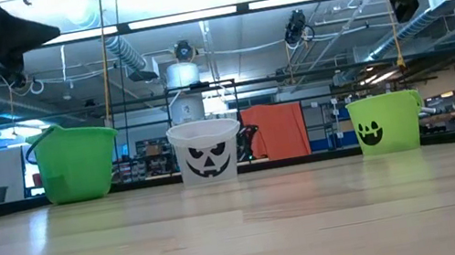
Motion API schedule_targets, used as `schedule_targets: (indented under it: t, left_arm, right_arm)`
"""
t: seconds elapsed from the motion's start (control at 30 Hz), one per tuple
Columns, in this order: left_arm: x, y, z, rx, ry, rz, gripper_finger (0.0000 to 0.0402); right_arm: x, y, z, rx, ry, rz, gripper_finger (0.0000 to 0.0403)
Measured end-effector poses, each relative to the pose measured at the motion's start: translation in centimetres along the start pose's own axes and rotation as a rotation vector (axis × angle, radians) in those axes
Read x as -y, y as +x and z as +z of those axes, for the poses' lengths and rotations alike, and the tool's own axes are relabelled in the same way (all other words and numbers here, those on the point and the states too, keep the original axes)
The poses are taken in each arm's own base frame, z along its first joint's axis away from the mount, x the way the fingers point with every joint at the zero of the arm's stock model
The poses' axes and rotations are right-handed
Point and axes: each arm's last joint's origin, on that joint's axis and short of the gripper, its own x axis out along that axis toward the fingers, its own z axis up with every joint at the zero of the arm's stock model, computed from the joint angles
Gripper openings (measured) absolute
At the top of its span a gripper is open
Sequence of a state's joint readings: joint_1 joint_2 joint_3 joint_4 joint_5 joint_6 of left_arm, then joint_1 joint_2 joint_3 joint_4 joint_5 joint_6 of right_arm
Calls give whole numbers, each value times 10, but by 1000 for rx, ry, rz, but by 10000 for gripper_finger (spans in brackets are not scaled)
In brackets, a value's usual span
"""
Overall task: Sort candy by brand, put in halloween buckets
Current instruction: Return to Home Position
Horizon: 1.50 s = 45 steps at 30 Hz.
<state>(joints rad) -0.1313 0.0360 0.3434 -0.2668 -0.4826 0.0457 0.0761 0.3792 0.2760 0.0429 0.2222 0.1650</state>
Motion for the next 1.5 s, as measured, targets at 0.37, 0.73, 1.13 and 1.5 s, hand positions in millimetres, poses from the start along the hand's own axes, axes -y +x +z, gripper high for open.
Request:
schedule_targets:
  t: [0.37,0.73,1.13,1.5]
  left_arm:
    - [3,-1,-9,-11,-24,-113,8]
    - [9,8,-32,-41,-33,-119,8]
    - [5,2,-21,-44,-4,-92,7]
    - [6,5,-24,-26,-15,-94,7]
  right_arm:
    - [1,2,-13,33,26,16,2]
    - [5,2,-40,21,48,37,2]
    - [10,-15,-39,54,39,15,4]
    - [15,-13,-61,79,60,2,5]
